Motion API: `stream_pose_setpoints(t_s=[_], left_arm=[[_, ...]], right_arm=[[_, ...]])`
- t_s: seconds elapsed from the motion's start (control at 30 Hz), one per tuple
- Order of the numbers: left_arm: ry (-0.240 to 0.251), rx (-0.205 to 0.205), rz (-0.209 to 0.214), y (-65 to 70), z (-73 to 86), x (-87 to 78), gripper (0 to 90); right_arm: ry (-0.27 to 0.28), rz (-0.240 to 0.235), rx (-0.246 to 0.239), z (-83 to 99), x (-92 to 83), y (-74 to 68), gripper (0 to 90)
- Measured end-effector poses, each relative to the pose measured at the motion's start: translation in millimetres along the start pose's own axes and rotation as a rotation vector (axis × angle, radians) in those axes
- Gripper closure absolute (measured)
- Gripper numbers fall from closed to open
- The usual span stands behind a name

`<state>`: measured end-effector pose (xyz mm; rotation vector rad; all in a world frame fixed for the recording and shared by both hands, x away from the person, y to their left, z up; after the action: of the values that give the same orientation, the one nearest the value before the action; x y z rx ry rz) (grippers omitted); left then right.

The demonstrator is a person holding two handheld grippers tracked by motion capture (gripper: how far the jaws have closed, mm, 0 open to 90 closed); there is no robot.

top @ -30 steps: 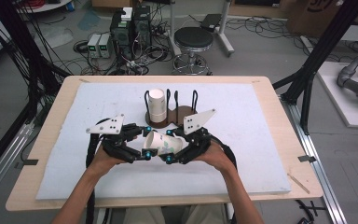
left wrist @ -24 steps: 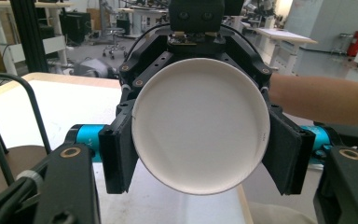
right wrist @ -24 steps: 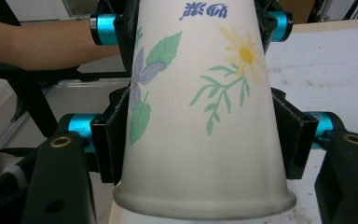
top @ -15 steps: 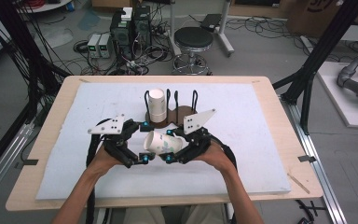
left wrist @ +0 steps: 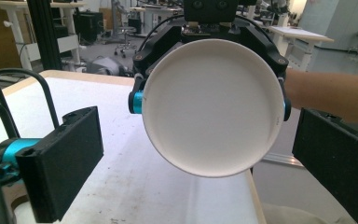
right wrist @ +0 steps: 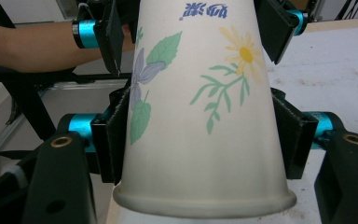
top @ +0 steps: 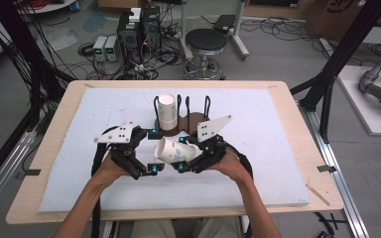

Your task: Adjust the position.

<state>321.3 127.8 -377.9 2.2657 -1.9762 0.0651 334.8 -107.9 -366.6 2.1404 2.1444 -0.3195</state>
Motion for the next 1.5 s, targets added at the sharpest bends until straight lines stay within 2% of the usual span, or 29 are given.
stream_pose_setpoints(t_s=[0.1,0.2,0.3,0.43,0.7,1.0,1.03,1.2,1.37,1.5], left_arm=[[-0.026,0.007,-0.010,1.7,-2.7,-1.2,1.7],[-0.088,0.037,-0.051,3.5,-7.2,-3.0,1.7],[-0.136,0.046,-0.066,4.7,-10.8,-6.9,1.7],[-0.212,0.033,-0.083,3.6,-12.0,-10.3,1.7],[-0.388,0.035,-0.097,1.6,-16.7,-9.0,1.7],[-0.605,0.031,-0.064,-3.5,-20.7,0.6,1.7],[-0.616,0.022,-0.071,-3.5,-20.5,1.7,1.7],[-0.716,0.018,-0.048,-4.6,-22.1,5.2,1.7],[-0.785,0.012,-0.048,-6.7,-23.7,6.1,1.8],[-0.814,0.011,-0.052,-7.3,-24.3,7.2,1.8]], right_arm=[[-0.005,0.007,0.003,0.3,-1.2,0.6,33.0],[-0.026,0.025,0.007,0.6,-3.7,2.1,33.0],[-0.038,0.035,0.011,-0.3,-6.3,2.2,33.1],[-0.071,0.058,0.014,-2.1,-10.2,2.8,33.2],[-0.211,0.083,-0.025,-12.6,-9.1,-0.6,33.2],[-0.372,0.101,-0.062,-20.5,-4.9,-2.4,33.2],[-0.395,0.108,-0.059,-21.0,-3.7,-3.2,33.2],[-0.496,0.121,-0.092,-23.6,3.1,-4.3,33.1],[-0.573,0.122,-0.105,-29.0,8.6,-6.7,33.2],[-0.630,0.129,-0.116,-31.8,11.0,-7.0,33.2]])
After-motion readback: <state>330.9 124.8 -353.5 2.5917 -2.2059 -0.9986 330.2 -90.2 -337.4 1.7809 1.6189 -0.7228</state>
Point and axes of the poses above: each handheld gripper's, and its own axes: x roughly forward along the jaws, z roughly out of its underside, y roughly to its right, the point moved 2 cm from there along x, roughly forward along the jaws, and after that the axes turned 14 degrees about y, right-handed, at the moved point
